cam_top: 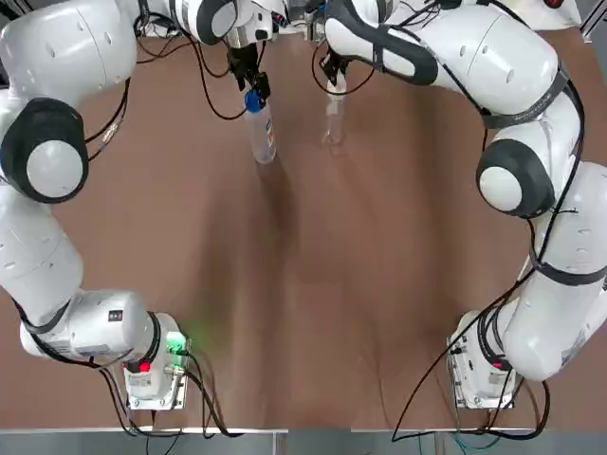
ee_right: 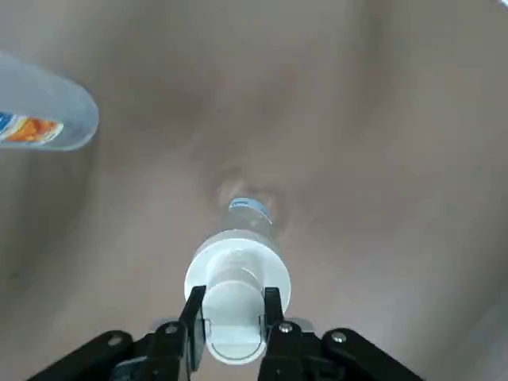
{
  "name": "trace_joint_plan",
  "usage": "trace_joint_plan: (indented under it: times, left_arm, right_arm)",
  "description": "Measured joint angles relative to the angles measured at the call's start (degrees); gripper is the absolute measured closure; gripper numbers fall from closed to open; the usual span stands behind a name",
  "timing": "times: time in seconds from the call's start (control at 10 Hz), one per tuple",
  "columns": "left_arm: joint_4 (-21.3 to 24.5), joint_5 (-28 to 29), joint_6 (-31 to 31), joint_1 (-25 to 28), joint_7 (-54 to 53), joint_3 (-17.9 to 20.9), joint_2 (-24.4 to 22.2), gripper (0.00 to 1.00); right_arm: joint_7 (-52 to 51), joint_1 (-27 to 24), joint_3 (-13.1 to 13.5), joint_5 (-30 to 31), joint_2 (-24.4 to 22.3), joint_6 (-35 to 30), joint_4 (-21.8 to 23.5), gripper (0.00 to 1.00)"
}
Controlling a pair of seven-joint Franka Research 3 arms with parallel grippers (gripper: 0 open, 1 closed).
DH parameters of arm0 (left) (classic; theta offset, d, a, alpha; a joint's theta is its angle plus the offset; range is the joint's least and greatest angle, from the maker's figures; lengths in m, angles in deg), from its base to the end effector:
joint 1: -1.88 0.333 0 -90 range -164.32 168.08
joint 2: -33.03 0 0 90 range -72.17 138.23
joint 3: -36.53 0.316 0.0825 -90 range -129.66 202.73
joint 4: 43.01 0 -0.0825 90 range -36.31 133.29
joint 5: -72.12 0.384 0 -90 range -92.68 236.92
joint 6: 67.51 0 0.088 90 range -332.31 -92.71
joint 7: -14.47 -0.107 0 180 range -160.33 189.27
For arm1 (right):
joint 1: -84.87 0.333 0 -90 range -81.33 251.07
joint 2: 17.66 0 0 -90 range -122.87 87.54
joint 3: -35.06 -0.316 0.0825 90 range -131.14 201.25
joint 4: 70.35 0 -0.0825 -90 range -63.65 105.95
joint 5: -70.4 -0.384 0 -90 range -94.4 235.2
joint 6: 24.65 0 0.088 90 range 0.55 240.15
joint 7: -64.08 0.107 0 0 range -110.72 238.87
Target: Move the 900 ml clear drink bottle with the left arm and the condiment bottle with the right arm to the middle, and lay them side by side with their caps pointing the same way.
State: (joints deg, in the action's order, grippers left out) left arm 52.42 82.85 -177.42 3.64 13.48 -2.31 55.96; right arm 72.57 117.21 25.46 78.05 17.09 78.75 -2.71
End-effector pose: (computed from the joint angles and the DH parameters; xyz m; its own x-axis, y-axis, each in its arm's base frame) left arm 0.5473 -0.3398 0.4115 0.7615 -0.6461 -0.0520 -0.6421 -0.7629 0.0756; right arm 0.5711 0.4552 0.4423 0.8344 0.5503 0.0300 0.5495 -0.8349 0.0313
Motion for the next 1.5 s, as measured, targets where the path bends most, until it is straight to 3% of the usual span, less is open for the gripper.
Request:
trace_joint_plan:
  times: [0.2, 0.4, 0.5, 0.6, 1.1, 1.5]
  left_arm:
    - [0.0, 0.0, 0.0, -0.4, 0.5, 0.0, 0.6, 0.03]
    - [0.0, 0.0, 0.0, -0.5, 0.6, 0.0, 0.7, 0.14]
    - [0.0, 0.1, 0.0, -0.5, 0.6, 0.0, 0.7, 0.3]
    - [0.0, 0.1, 0.0, -0.5, 0.6, 0.0, 0.7, 0.33]
    - [-0.4, 0.6, 0.1, -0.2, 4.5, 0.3, 0.4, 0.33]
    - [-2.7, 1.3, 2.4, -0.2, 24.7, 0.1, -0.9, 0.33]
  right_arm:
    - [7.0, 0.0, 0.0, -0.3, -0.4, 0.2, 0.4, 0.67]
    - [11.4, -0.1, 0.1, -2.6, -1.5, 0.2, 1.9, 0.67]
    - [13.6, -0.1, 0.0, -3.0, -1.9, 0.2, 2.6, 0.67]
    - [14.8, -0.1, 0.0, -3.0, -2.4, 0.2, 3.7, 0.67]
    - [15.5, -0.1, 0.0, -3.0, -3.1, 3.2, 7.8, 0.67]
    - [18.5, 0.0, -0.1, -3.0, -3.2, 4.2, 8.8, 0.67]
